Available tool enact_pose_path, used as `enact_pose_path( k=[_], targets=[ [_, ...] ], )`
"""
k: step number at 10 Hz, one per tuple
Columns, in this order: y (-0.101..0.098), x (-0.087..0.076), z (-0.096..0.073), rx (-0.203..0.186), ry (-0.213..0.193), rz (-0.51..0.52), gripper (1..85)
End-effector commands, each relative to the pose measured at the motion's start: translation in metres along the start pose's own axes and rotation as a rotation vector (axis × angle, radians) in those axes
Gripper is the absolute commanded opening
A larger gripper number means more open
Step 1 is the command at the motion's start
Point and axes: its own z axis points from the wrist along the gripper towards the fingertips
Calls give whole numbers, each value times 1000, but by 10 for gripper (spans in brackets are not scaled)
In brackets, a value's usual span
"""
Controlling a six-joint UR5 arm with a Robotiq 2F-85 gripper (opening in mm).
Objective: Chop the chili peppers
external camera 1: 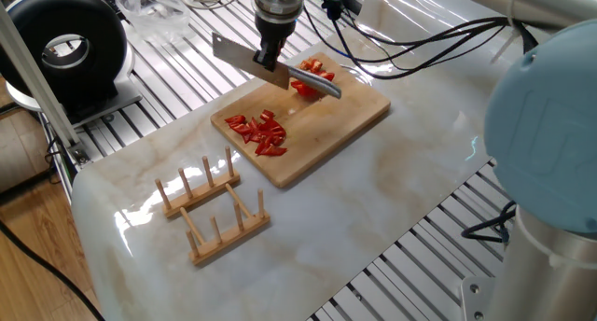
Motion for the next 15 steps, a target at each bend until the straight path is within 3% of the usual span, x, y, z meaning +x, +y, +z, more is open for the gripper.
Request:
enact_pose_path(
  k=[1,3,4,7,9,11,12,13,14,15],
  targets=[
    [-4,20,-6,-14,33,70,13],
    [-3,36,-9,-22,88,74,13],
    [-11,42,-10,8,107,66,13],
    [-12,55,-16,-6,131,4,13],
    [-1,69,-20,-63,173,-37,13],
    [16,81,-26,-144,205,-115,13],
    [14,86,-27,-141,224,-167,13],
    [1,94,-29,-92,256,-208,13],
    [-4,103,-34,-60,273,-182,13],
    [-10,106,-37,-27,261,-127,13]
  ],
)
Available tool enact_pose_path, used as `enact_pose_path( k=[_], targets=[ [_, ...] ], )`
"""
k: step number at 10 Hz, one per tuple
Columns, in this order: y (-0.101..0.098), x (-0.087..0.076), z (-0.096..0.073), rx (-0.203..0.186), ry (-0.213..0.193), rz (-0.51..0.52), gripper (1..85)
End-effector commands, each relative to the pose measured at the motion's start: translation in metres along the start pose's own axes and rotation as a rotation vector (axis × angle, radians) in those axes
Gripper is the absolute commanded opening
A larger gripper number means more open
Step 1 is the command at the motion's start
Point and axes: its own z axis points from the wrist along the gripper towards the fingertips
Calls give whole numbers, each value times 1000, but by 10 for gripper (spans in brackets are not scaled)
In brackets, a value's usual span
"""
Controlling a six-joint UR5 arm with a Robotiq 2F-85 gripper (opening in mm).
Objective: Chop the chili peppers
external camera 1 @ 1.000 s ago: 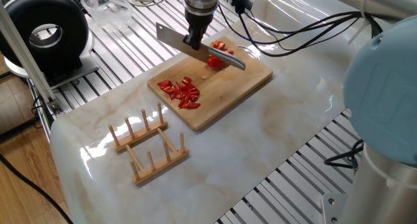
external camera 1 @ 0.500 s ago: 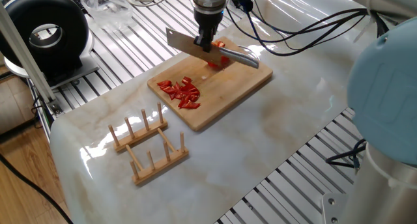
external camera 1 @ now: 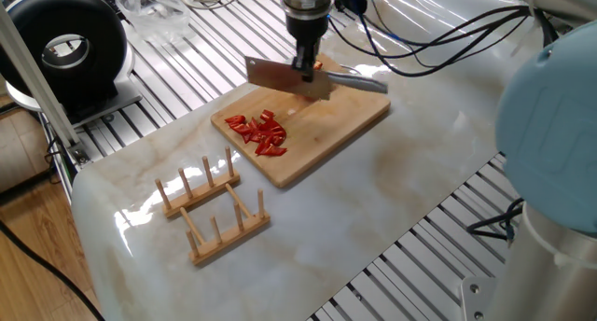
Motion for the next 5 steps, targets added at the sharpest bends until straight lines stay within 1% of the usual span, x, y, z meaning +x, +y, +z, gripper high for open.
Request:
enact_pose_path(
  k=[1,2,3,4,5],
  targets=[
    [-12,19,-9,61,1,95,13],
    [-25,22,-11,114,-7,225,13],
    [-37,27,-13,156,-2,310,13],
    [-37,25,-13,139,-22,328,13],
    [-40,21,-12,138,-42,327,13]
  ],
)
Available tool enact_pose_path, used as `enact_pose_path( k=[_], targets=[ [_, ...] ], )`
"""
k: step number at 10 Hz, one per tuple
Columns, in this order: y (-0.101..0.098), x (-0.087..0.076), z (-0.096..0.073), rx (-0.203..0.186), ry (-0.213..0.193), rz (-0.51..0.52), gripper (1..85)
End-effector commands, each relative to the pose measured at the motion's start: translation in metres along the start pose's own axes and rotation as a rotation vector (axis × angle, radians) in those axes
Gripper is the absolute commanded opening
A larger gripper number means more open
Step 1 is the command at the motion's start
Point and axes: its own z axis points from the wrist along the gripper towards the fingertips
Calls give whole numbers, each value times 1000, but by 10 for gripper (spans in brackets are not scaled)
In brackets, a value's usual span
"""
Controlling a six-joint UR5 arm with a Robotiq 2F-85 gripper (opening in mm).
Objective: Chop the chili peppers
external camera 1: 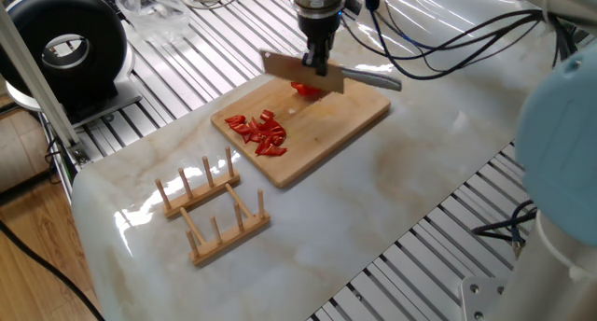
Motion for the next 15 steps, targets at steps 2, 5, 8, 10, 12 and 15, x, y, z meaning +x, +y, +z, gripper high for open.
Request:
enact_pose_path(
  k=[2,5,8,10,12,15],
  targets=[
    [-19,-17,4,22,-55,98,13],
    [-20,-27,17,-5,-24,106,13],
    [-19,-33,23,-19,-9,106,13],
    [-20,-28,22,-13,8,103,13],
    [-16,-28,21,-17,17,114,13],
    [-6,-20,20,-39,41,126,13]
  ],
)
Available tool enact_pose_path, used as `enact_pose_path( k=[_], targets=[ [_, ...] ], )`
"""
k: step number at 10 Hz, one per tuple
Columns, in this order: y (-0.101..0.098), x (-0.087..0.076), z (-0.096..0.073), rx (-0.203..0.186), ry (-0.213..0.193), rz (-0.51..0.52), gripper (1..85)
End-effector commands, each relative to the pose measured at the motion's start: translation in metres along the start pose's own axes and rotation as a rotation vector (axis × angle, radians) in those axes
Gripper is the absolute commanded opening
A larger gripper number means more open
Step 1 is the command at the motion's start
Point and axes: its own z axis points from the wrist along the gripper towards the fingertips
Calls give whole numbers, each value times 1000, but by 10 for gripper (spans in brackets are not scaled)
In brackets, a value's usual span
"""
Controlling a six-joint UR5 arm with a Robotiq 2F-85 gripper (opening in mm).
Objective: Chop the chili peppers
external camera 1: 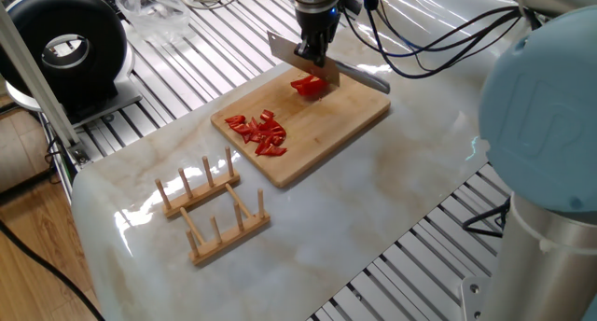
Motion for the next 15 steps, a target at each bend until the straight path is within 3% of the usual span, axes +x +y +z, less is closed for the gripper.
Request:
enact_pose_path(
  k=[1,5,8,15],
  targets=[
    [7,6,-2,-18,20,8,13],
    [-1,9,1,5,29,-26,13],
    [2,13,10,-49,21,-25,13],
    [16,13,9,-110,19,-27,13]
  ],
)
